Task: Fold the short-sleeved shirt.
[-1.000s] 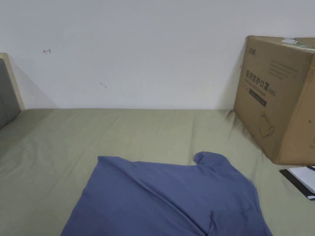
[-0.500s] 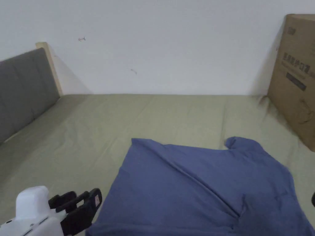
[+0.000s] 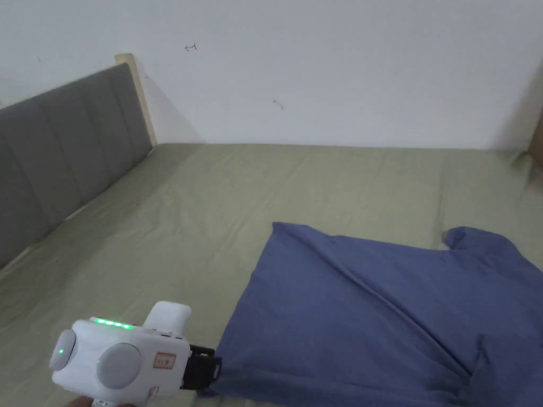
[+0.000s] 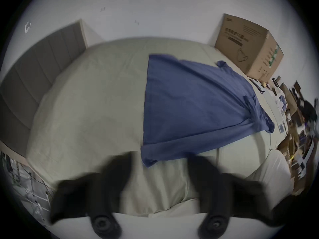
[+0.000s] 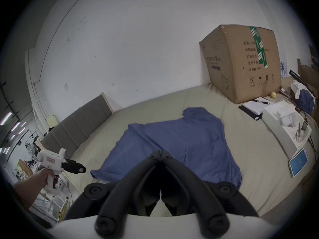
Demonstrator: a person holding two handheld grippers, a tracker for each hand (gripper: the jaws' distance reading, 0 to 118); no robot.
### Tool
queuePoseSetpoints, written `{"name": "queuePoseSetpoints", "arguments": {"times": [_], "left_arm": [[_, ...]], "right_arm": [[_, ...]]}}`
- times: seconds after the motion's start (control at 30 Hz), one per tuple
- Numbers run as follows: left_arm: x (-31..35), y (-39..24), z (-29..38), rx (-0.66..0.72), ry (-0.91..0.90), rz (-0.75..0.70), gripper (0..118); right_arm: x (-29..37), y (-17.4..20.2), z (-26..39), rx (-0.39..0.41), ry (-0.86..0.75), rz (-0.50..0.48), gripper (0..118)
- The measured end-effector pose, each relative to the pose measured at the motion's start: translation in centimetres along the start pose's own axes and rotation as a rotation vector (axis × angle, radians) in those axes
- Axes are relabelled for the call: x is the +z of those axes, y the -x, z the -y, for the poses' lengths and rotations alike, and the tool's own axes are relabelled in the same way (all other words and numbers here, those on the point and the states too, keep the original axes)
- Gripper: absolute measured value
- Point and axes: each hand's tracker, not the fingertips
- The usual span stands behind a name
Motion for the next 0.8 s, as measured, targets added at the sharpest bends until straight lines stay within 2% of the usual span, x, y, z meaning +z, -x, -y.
{"name": "queuePoseSetpoints", "arguments": {"times": [0.03, 0.2, 0.23, 0.3, 0.33, 0.4, 0.5, 0.57, 0.63, 0.73, 0.77, 0.8], "left_arm": [[-1.1, 0.5, 0.0, 0.017, 0.018, 0.003, 114], [-6.5, 2.0, -0.7, 0.041, 0.070, 0.006, 115], [-7.4, 2.2, -0.7, 0.050, 0.087, 0.010, 105], [-7.2, 2.0, 0.0, 0.042, 0.035, 0.064, 24], [-6.8, 1.7, 0.2, 0.029, -0.011, 0.072, 1], [-5.4, 0.5, 1.1, -0.029, -0.084, 0.058, 1], [-4.1, -0.3, 2.2, -0.039, -0.142, 0.099, 1], [-3.4, -0.4, 2.9, -0.055, -0.199, 0.072, 1], [-2.4, -1.0, 3.5, -0.056, -0.276, 0.043, 1], [-1.5, -1.7, 4.0, -0.054, -0.348, 0.036, 1], [-1.5, -1.8, 4.0, -0.042, -0.343, 0.032, 1], [-1.4, -1.8, 3.9, -0.025, -0.341, 0.030, 1]], "right_arm": [[-0.3, 0.0, 0.2, -0.002, 0.014, 0.002, 0], [-1.1, 0.0, 0.6, -0.002, 0.064, 0.005, 0], [-1.1, 0.0, 0.4, 0.000, 0.076, 0.009, 0], [-1.5, -0.1, 0.4, -0.001, 0.100, 0.021, 0], [-1.5, -0.2, 0.4, 0.001, 0.105, 0.026, 0], [-1.4, 0.1, 0.3, 0.005, 0.112, 0.039, 0], [-1.4, -0.8, 0.0, 0.002, 0.106, 0.055, 0], [-1.7, -2.2, -0.4, -0.013, 0.115, 0.109, 0], [-3.3, -4.7, -0.5, -0.015, 0.237, 0.189, 0], [-6.5, -8.2, 0.7, -0.003, 0.521, 0.230, 0], [-7.3, -9.2, 1.3, 0.022, 0.553, 0.234, 11], [-7.7, -9.6, 1.8, 0.048, 0.578, 0.249, 38]]}}
